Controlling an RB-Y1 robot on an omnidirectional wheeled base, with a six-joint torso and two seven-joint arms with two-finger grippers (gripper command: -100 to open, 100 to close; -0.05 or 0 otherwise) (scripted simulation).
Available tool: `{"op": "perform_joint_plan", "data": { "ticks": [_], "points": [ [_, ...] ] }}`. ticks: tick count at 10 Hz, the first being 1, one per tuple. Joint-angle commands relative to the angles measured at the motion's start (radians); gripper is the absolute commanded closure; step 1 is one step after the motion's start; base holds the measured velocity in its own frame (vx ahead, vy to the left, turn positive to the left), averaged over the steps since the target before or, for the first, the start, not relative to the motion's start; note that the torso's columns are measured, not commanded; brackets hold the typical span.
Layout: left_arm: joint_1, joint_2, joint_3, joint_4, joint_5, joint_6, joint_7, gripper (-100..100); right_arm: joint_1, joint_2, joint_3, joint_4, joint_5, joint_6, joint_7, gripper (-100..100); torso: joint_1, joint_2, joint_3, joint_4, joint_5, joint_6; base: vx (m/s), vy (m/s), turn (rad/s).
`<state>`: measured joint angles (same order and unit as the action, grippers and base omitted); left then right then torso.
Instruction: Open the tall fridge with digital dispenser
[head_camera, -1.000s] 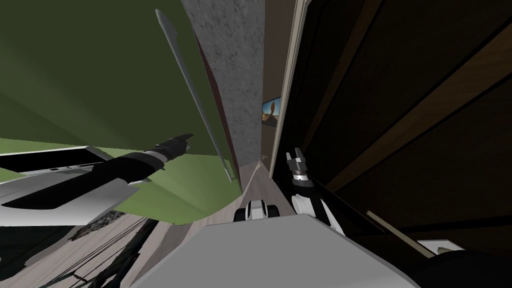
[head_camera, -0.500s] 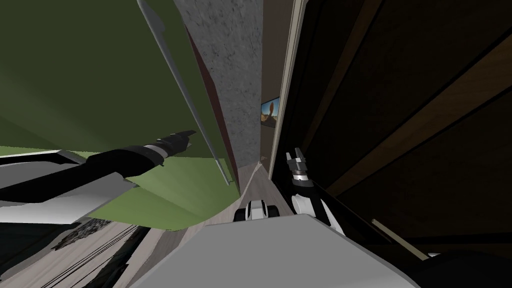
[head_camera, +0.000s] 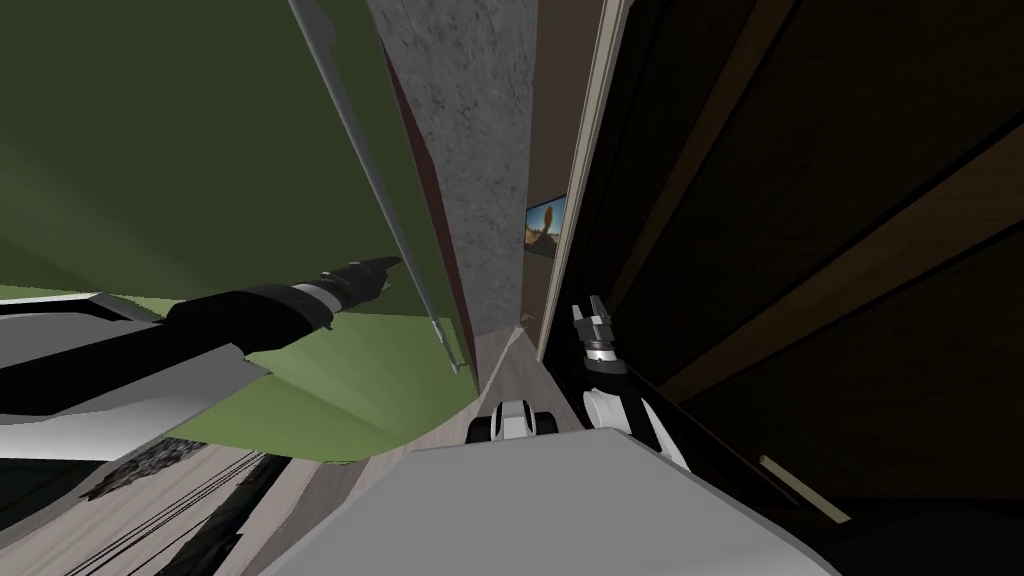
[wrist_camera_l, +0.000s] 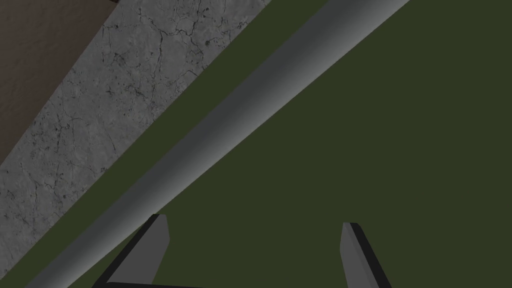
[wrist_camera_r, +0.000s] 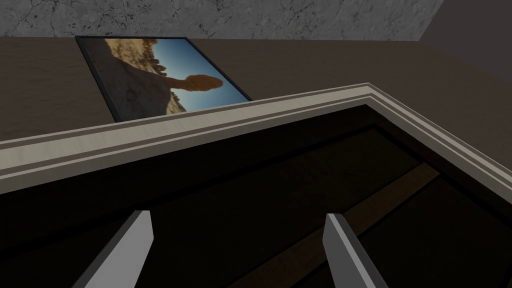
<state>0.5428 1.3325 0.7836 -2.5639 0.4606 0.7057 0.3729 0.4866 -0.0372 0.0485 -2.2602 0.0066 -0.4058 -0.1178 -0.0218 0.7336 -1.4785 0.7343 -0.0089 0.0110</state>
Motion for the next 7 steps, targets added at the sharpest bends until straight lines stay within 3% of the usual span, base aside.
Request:
{"op": "perform_joint_plan", "data": {
  "ticks": [1, 2, 3, 4, 5, 6, 7],
  "points": [
    [-0.005, -0.018, -0.016, 0.031, -0.003, -0.015, -0.004, -100, 0.000, 0.000, 0.000, 0.000, 0.000, 0.000, 0.000, 0, 0.003, 0.001, 0.000, 0.002, 0.001, -0.003, 0.024, 0.042, -0.026],
    [0.003, -0.015, -0.008, 0.014, 0.001, -0.004, -0.003, -100, 0.000, 0.000, 0.000, 0.000, 0.000, 0.000, 0.000, 0, 0.012, -0.002, -0.003, 0.002, 0.003, -0.004, 0.005, 0.022, 0.014],
    [0.005, -0.017, -0.010, 0.016, 0.002, -0.004, -0.004, 100, 0.000, 0.000, 0.000, 0.000, 0.000, 0.000, 0.000, 0, 0.016, -0.003, -0.004, 0.002, 0.005, -0.006, -0.009, 0.006, 0.012],
    [-0.045, -0.067, -0.060, 0.066, -0.049, -0.053, -0.054, 100, 0.000, 0.000, 0.000, 0.000, 0.000, 0.000, 0.000, 0, 0.018, -0.001, -0.002, 0.002, 0.007, -0.008, -0.197, 0.101, -0.257],
    [-0.060, -0.094, -0.066, 0.102, -0.056, -0.055, -0.076, 100, -0.001, 0.000, 0.000, 0.000, 0.000, 0.000, 0.000, 0, 0.026, 0.011, 0.006, 0.005, 0.010, -0.009, -0.272, 0.140, -0.136],
    [-0.095, -0.123, -0.075, 0.147, -0.061, -0.055, -0.076, 100, -0.001, 0.000, 0.000, 0.000, 0.000, 0.000, 0.000, 0, 0.029, 0.015, 0.010, 0.007, 0.011, -0.012, -0.194, 0.124, 0.028],
    [-0.131, -0.123, -0.075, 0.175, -0.061, -0.055, -0.076, 100, 0.000, 0.000, 0.000, 0.000, 0.000, 0.000, 0.000, 0, 0.026, 0.009, 0.006, 0.006, 0.010, -0.012, -0.090, 0.099, 0.024]
  ]
}}
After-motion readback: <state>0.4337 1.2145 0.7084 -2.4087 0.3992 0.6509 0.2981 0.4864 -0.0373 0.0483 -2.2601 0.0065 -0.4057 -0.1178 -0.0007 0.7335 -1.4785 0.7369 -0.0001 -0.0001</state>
